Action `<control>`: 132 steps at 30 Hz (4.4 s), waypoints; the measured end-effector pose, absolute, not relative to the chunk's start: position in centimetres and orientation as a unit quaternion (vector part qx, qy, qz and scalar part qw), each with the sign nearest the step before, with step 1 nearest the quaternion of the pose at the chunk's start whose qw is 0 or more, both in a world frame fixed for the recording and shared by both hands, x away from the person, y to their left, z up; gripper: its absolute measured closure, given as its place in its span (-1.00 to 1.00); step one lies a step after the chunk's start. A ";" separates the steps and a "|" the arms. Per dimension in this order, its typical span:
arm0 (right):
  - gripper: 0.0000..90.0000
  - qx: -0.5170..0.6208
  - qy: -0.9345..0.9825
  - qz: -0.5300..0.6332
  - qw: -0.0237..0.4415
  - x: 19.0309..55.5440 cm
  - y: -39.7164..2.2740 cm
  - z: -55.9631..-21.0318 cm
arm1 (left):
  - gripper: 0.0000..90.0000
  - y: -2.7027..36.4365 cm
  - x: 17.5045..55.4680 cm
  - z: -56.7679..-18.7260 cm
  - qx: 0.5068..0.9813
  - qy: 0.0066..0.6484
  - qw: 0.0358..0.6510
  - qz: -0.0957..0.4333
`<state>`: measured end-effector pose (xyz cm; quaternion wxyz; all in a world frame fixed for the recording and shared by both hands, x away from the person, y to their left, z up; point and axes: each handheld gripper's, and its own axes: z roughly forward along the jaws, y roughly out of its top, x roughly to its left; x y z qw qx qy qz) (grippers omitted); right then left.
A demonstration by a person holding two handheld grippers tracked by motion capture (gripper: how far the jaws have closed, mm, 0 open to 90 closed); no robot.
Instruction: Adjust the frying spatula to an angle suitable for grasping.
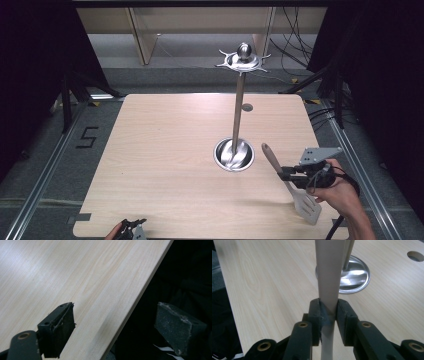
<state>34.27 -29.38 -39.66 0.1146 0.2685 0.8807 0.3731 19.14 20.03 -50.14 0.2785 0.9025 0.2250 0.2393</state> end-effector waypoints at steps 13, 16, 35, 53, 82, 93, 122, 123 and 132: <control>0.68 0.271 0.843 0.451 0.115 34.3 -30.6 -38.1 | -0.66 20.0 19.2 -50.2 0.902 0.226 0.279 0.238; 0.68 0.279 0.834 0.464 0.109 34.2 -30.6 -37.8 | -0.66 20.0 19.2 -50.2 0.903 0.227 0.280 0.235; 0.68 0.265 0.802 0.522 0.113 35.4 -28.8 -36.2 | -0.66 20.0 19.3 -50.3 0.902 0.226 0.275 0.244; 0.68 0.254 0.797 0.528 0.147 36.2 -26.8 -34.0 | -0.66 20.1 19.3 -50.3 0.903 0.224 0.277 0.238; 0.68 0.243 0.807 0.514 0.160 40.4 -24.5 -27.6 | -0.66 20.1 19.4 -50.4 0.904 0.226 0.279 0.232; 0.68 0.249 0.811 0.504 0.161 42.2 -23.8 -26.6 | -0.66 20.2 19.5 -50.3 0.906 0.223 0.281 0.226; 0.67 0.248 0.829 0.483 0.132 43.5 -22.5 -26.1 | -0.66 20.2 19.3 -50.2 0.903 0.225 0.278 0.237; 0.67 0.251 0.828 0.483 0.133 43.5 -22.5 -26.2 | -0.66 20.2 19.4 -50.3 0.906 0.222 0.279 0.229; 0.62 0.256 0.819 0.496 0.130 43.6 -22.7 -26.3 | -0.66 20.2 19.3 -50.2 0.903 0.225 0.278 0.238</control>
